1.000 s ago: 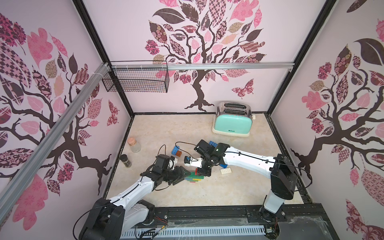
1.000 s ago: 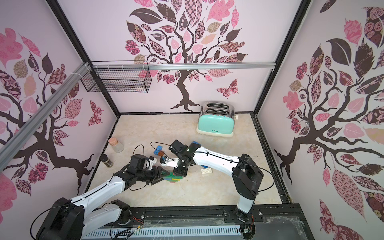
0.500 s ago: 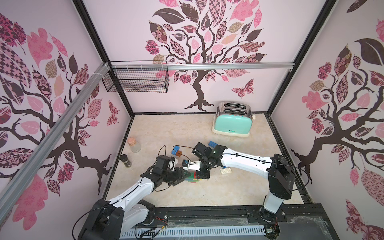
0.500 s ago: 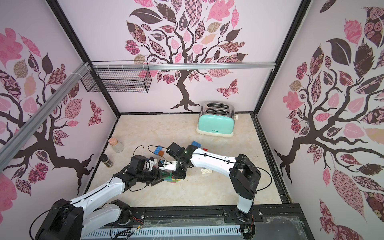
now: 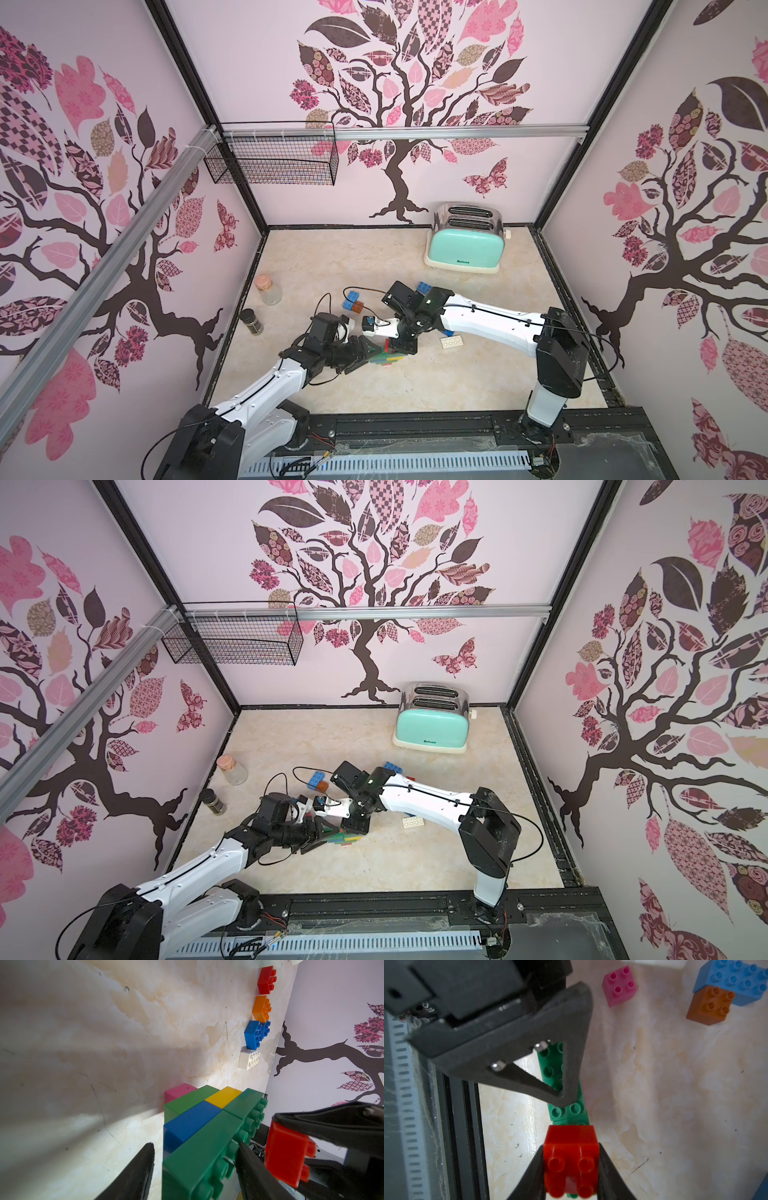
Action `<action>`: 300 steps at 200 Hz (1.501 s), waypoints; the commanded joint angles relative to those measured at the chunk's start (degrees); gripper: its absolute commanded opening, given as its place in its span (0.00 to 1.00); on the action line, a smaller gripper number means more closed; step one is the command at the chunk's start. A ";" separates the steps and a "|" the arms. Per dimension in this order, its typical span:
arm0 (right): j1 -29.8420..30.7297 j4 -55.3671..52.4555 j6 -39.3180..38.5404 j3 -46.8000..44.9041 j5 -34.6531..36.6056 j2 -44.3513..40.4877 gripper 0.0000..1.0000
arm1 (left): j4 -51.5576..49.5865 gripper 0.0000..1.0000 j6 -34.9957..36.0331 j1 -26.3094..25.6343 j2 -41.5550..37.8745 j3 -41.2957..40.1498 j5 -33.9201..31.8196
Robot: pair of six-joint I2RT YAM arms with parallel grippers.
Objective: Assemble a heart with lego
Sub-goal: Assemble the lego brick with the lego brick.
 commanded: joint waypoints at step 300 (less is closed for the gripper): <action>-0.59 -2.23 -2.98 1.00 -1.11 -0.31 0.32 | -0.30 0.62 0.38 -0.25 1.72 0.65 -2.65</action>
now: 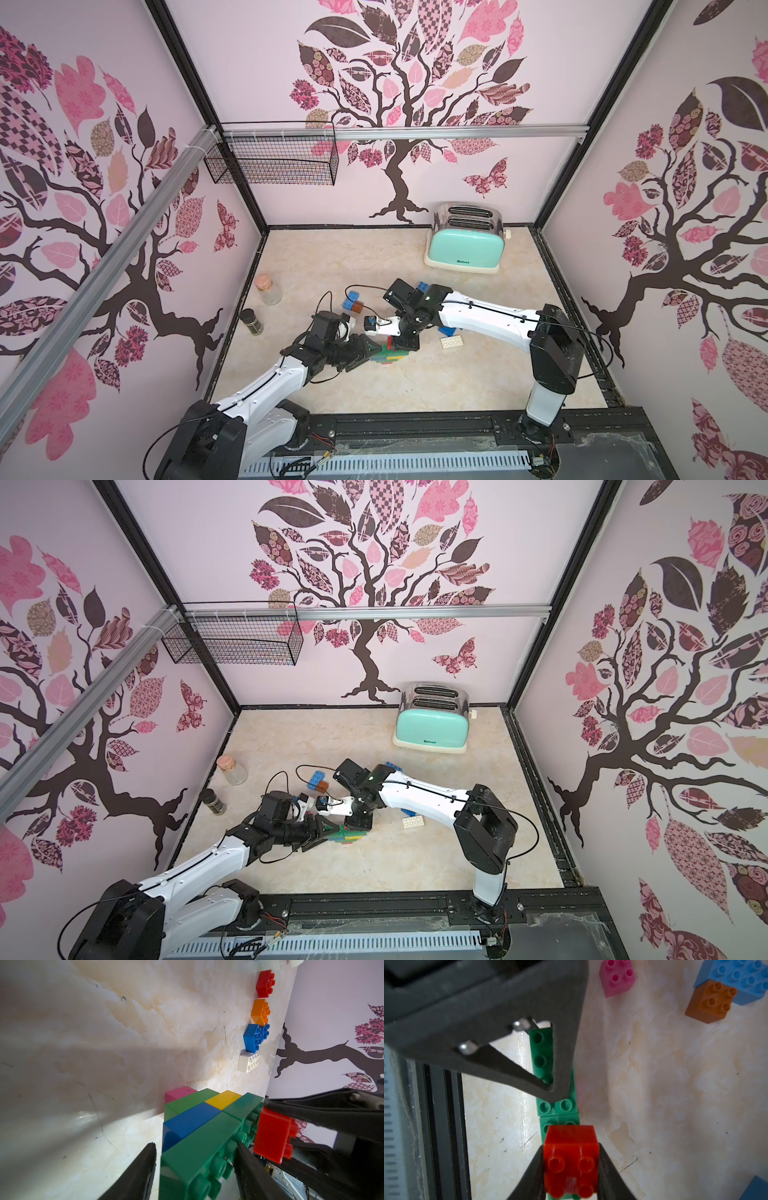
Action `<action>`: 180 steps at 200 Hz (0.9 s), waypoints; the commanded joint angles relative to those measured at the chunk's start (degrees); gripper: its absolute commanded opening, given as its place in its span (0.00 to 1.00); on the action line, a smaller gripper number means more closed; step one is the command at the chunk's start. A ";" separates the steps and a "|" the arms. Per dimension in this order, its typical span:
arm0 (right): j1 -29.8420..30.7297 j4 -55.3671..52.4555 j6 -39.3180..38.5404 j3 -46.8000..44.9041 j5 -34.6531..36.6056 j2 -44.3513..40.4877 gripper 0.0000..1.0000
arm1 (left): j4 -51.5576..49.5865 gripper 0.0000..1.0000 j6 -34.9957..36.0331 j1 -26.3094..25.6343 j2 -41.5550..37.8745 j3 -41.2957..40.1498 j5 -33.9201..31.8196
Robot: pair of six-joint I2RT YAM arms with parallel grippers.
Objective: Assemble a heart with lego
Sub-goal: Assemble the lego brick with the lego brick.
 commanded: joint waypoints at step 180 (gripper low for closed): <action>2.39 -2.05 0.20 -2.56 4.59 4.21 0.32 | 0.05 0.62 0.06 -0.10 0.95 -0.19 -1.34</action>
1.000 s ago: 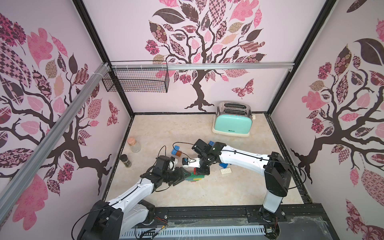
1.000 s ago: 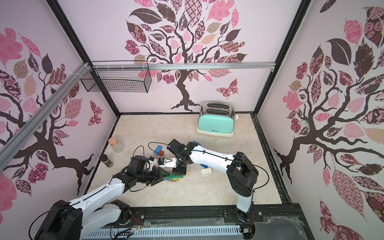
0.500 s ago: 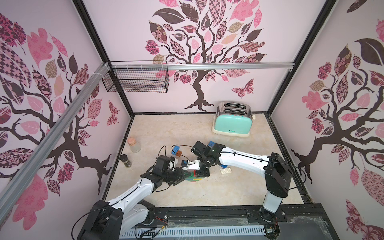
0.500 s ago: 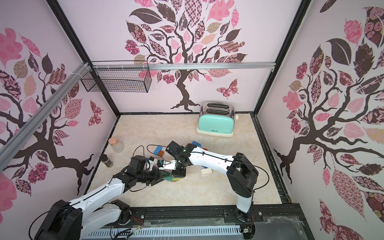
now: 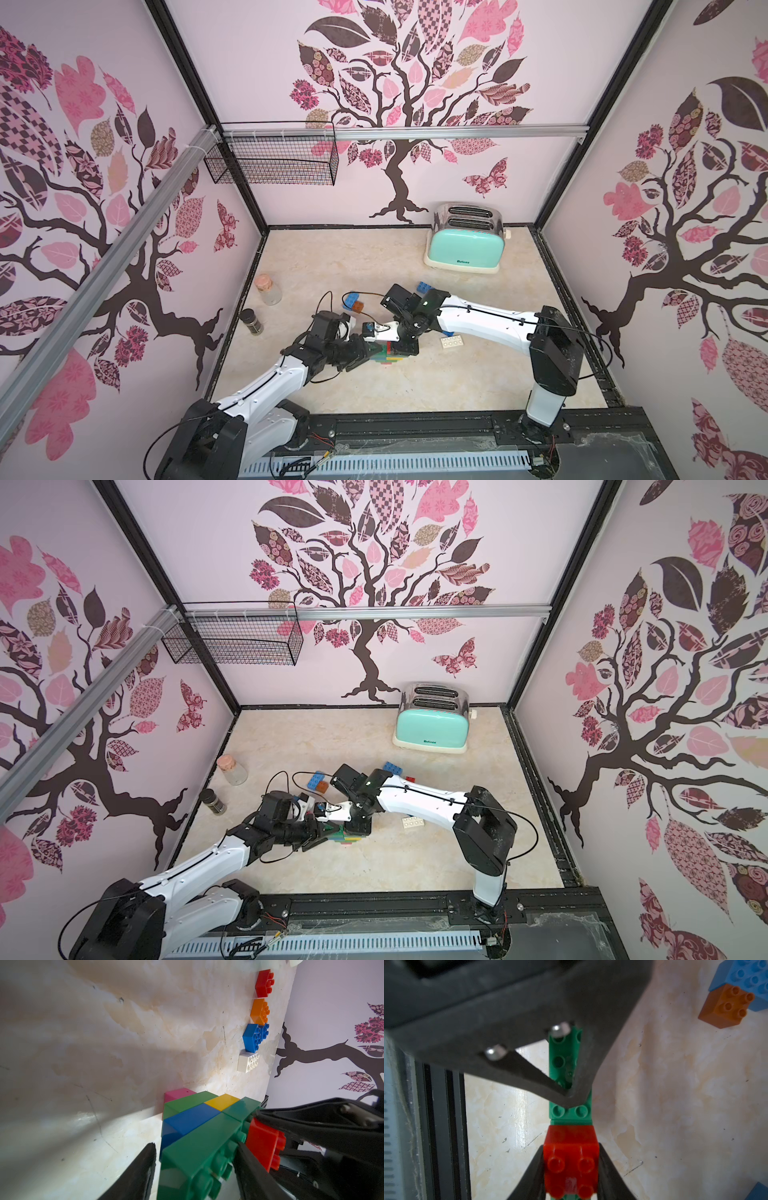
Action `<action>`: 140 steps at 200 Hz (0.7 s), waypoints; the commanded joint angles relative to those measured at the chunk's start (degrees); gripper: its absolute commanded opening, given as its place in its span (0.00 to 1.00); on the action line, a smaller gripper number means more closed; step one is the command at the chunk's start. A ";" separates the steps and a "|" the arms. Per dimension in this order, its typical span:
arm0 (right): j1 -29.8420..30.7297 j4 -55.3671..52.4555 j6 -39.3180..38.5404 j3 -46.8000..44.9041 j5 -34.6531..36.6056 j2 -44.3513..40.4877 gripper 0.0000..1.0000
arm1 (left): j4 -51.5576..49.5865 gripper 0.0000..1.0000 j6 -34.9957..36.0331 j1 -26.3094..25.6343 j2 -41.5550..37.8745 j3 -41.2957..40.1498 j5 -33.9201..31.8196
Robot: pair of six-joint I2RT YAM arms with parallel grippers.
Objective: Assemble a heart with lego
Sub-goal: Assemble the lego brick with the lego brick.
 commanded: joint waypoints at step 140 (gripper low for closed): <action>1.19 -5.20 4.54 -1.13 8.22 9.79 0.32 | -2.94 0.66 -5.62 4.68 -8.58 -3.07 -2.45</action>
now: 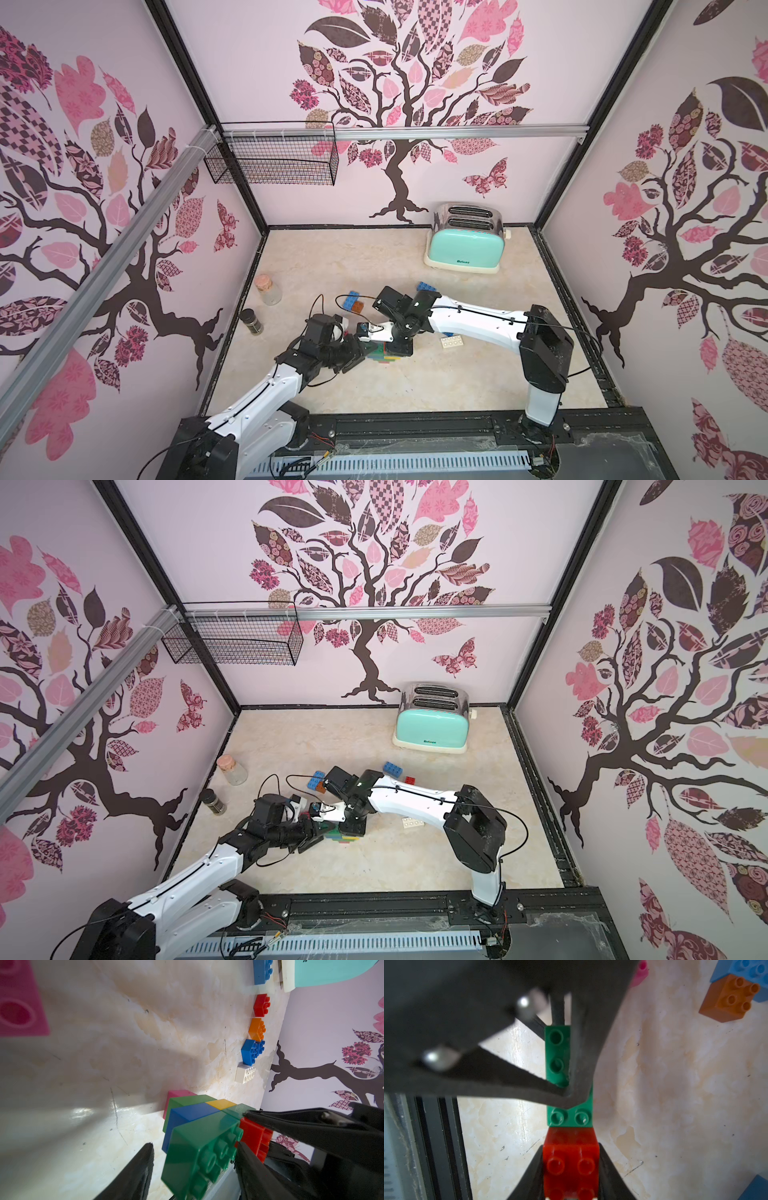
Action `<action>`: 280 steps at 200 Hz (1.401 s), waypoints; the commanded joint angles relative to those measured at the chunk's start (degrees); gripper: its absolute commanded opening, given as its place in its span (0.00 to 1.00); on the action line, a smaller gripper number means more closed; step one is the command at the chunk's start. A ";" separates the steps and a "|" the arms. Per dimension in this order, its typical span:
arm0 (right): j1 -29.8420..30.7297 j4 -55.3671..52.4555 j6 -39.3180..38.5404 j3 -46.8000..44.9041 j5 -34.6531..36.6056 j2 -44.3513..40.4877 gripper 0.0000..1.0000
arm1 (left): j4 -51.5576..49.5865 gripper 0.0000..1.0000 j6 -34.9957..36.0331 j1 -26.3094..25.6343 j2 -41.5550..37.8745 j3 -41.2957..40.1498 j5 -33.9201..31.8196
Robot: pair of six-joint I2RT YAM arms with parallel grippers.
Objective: Assemble a heart with lego
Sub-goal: Assemble the lego brick with the lego brick.
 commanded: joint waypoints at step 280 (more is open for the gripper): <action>0.38 4.68 2.12 -1.31 -12.86 -18.41 0.62 | -25.26 0.64 18.43 5.63 13.10 18.34 -27.43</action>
